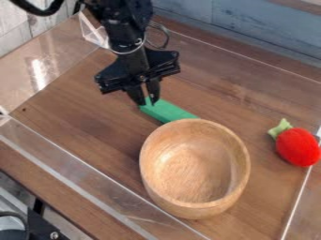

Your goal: Remove the green block from the brown bowl and put it on the table

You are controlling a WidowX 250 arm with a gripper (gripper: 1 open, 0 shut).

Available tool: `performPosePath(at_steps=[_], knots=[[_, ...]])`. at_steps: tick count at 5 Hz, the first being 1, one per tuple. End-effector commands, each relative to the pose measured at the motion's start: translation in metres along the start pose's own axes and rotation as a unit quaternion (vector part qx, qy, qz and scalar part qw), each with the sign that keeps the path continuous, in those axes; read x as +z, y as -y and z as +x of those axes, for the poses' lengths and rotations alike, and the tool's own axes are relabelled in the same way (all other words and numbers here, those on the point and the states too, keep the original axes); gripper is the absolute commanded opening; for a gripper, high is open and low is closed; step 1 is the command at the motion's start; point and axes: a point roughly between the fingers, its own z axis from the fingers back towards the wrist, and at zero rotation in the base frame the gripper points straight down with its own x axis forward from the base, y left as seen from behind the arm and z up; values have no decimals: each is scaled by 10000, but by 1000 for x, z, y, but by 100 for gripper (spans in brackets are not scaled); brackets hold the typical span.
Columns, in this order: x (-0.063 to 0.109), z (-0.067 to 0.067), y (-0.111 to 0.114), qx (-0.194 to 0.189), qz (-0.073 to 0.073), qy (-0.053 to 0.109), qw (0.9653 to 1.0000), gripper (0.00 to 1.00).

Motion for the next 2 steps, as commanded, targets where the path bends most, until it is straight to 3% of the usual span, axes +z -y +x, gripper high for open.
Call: performPosePath(at_steps=[1,2], knots=[[7,14,0,-250,-132,187,9994,100],[6,18,1,-650,-109,235,9975,100]])
